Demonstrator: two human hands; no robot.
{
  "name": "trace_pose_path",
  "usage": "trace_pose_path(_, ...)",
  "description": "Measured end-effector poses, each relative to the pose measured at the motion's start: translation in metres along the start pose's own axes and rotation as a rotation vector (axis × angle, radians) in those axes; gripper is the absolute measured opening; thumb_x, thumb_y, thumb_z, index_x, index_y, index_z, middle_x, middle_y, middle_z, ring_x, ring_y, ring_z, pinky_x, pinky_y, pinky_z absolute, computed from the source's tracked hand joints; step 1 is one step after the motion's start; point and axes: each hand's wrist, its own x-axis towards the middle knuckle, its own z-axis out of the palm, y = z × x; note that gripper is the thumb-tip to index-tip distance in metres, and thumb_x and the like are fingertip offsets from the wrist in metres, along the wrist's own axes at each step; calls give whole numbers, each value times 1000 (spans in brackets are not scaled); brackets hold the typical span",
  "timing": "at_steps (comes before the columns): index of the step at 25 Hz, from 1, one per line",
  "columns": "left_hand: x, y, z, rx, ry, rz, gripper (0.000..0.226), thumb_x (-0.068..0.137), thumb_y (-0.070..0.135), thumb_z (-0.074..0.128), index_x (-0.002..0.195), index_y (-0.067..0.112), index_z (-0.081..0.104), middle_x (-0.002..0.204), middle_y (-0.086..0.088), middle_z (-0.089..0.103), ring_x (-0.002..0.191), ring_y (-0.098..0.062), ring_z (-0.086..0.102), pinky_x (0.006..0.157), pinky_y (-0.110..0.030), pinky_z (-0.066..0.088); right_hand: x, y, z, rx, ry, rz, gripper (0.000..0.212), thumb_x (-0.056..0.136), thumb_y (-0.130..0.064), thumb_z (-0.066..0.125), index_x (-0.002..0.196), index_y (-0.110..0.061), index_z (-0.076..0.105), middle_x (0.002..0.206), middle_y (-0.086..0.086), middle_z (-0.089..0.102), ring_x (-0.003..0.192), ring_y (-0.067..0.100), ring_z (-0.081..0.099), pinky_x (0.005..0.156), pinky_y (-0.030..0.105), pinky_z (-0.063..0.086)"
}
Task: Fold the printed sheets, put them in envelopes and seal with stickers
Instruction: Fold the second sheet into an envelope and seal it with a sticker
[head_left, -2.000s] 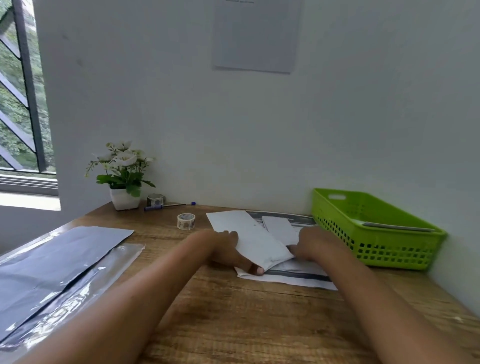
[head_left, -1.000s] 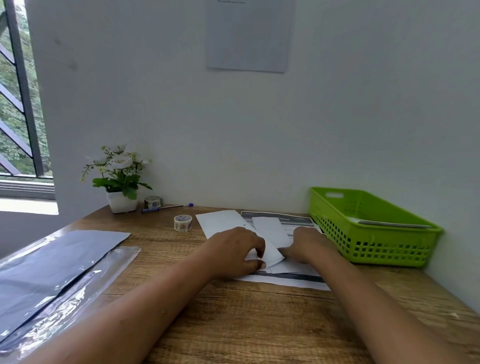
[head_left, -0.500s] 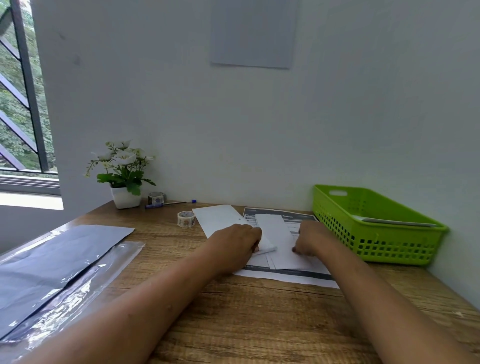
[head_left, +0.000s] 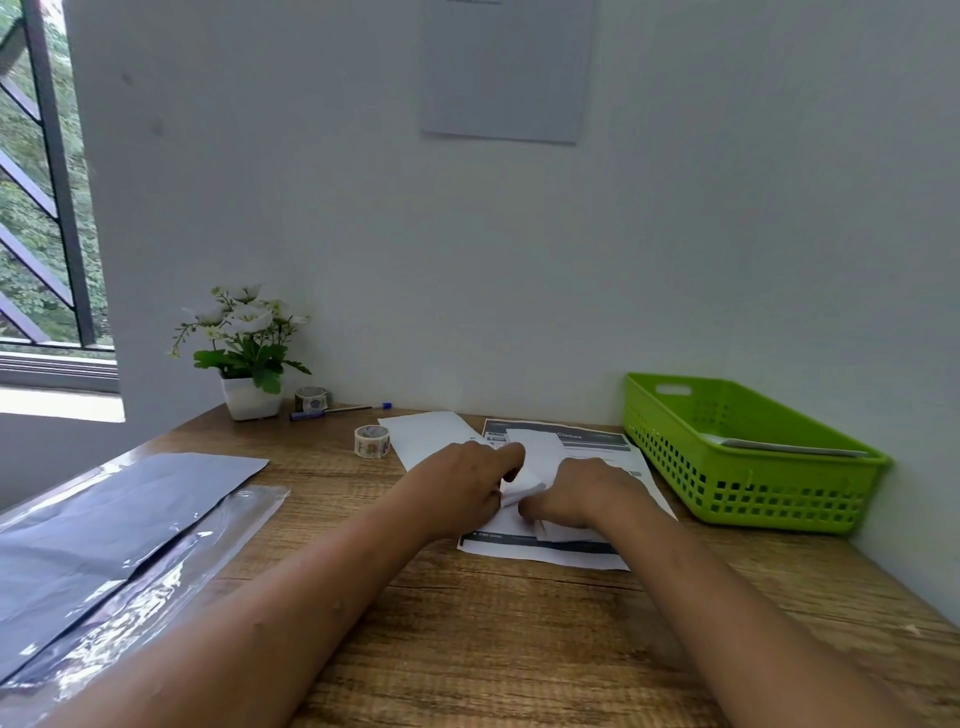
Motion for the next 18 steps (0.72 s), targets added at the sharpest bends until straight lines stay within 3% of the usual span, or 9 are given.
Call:
trace_pose_path(3, -1, 3, -3, 29, -1, 39, 15, 89, 13, 45, 101, 20, 52, 98, -5, 60, 79, -19, 50, 66, -28, 38, -3, 0, -2, 40, 44, -22, 69, 73, -41, 61, 135, -21, 37, 128, 7, 53, 116, 28, 52, 79, 32, 42)
trace_pose_path(6, 0, 1, -3, 92, -46, 67, 19, 92, 14, 47, 101, 22, 63, 102, -2, 55, 86, -19, 55, 69, -26, 43, -3, 10, -12, 186, -19, -20, 66, 74, -28, 66, 133, -19, 38, 127, 8, 51, 112, 25, 53, 79, 32, 47)
trace_pose_path(9, -1, -1, -3, 55, -35, 50, 20, 91, 20, 45, 99, 19, 64, 100, -2, 55, 89, -19, 56, 72, -25, 40, -4, 16, -9, 47, 63, -5, 57, 80, -22, 60, 132, -14, 40, 129, 9, 52, 114, 26, 54, 84, 33, 48)
trace_pose_path(12, -5, -3, -7, 18, -33, 41, 20, 87, 27, 50, 100, 16, 60, 99, -3, 58, 92, -19, 54, 73, -24, 35, -7, 15, -1, -130, 203, -75, 45, 88, -18, 49, 132, -17, 40, 130, 7, 52, 117, 27, 52, 79, 32, 42)
trace_pose_path(15, -7, -7, -8, -28, -65, 15, 17, 86, 24, 54, 102, 21, 54, 105, -1, 61, 94, -18, 54, 74, -27, 37, -7, 19, -4, -187, 308, -124, 36, 91, -12, 42, 127, -15, 47, 131, 6, 53, 119, 26, 52, 83, 32, 42)
trace_pose_path(16, -7, -9, -8, -52, -74, 2, 16, 86, 21, 54, 102, 21, 52, 106, -1, 63, 94, -18, 55, 75, -28, 40, -4, 21, -6, -164, 341, -127, 33, 92, -15, 42, 125, -15, 49, 131, 6, 54, 118, 25, 53, 85, 32, 43)
trace_pose_path(18, -6, -10, -9, -78, -81, -20, 17, 87, 15, 51, 103, 21, 52, 107, -2, 65, 93, -20, 58, 77, -30, 45, 2, 26, -11, -58, 307, -114, 35, 94, -42, 40, 116, -18, 55, 125, 6, 58, 112, 26, 56, 83, 33, 44)
